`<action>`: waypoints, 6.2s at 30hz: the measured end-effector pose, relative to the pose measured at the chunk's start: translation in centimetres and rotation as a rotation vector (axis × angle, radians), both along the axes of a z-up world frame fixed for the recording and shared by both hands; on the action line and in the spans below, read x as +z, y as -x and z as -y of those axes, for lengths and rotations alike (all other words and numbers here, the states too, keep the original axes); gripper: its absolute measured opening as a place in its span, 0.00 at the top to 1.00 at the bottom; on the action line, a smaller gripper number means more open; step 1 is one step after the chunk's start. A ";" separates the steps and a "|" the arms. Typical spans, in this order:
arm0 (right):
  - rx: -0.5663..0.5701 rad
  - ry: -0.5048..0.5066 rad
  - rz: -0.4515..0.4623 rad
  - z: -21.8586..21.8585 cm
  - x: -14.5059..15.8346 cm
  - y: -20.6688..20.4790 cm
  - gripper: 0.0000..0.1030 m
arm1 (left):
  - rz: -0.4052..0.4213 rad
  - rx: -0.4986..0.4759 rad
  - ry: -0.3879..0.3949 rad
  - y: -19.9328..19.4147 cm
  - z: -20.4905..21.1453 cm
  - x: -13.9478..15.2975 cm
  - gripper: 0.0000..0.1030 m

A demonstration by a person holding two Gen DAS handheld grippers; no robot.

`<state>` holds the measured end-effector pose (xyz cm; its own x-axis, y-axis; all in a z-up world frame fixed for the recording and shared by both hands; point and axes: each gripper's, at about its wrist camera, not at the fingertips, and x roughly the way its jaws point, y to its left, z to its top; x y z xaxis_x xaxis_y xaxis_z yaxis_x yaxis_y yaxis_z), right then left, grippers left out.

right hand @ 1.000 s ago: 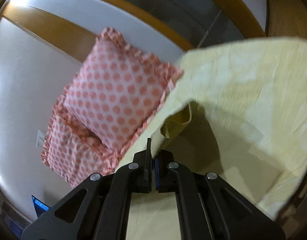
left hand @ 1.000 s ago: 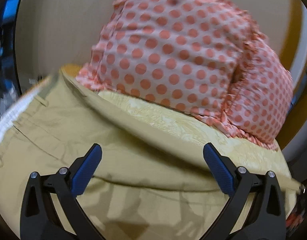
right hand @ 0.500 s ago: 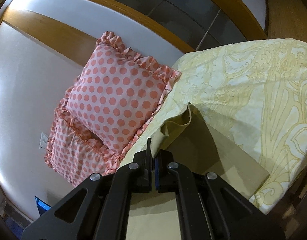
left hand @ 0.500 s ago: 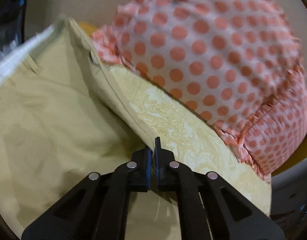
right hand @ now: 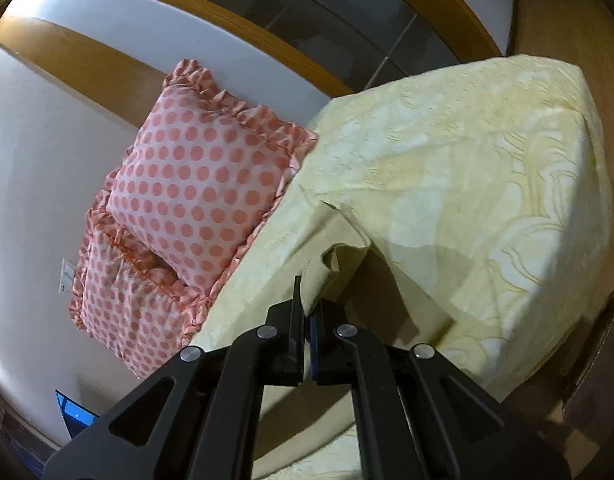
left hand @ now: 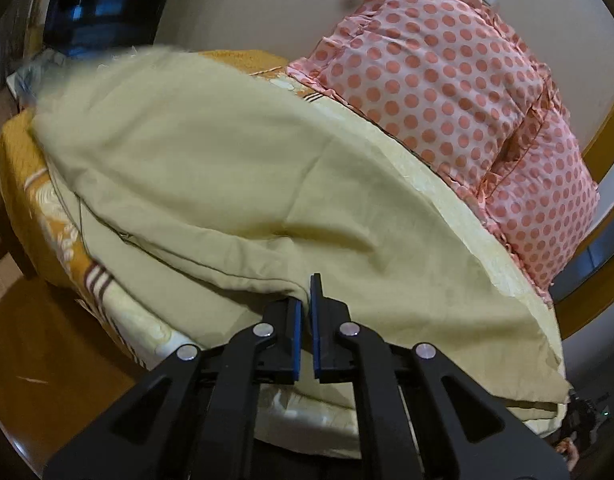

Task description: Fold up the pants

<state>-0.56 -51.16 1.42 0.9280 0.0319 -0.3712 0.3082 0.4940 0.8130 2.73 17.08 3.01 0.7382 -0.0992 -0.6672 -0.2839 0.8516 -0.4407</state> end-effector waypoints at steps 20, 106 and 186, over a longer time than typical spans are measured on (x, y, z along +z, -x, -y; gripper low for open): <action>-0.169 0.190 -0.123 -0.9 0.9 5.2 0.49 | 0.165 -0.077 -0.246 7.1 1.9 2.1 0.61; 0.882 0.699 0.129 -34.4 4.0 -6.2 0.23 | 0.201 0.163 -0.100 -2.9 -6.0 8.5 0.93; 0.837 0.048 -0.202 -20.0 3.0 -26.9 0.29 | -0.040 -0.720 0.031 -23.2 13.0 4.1 0.47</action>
<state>26.39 -31.11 4.40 0.5219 0.6562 -0.5450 -0.0366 0.6555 0.7543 25.93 4.05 7.06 0.4575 -0.5707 -0.6819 0.3263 0.8211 -0.4683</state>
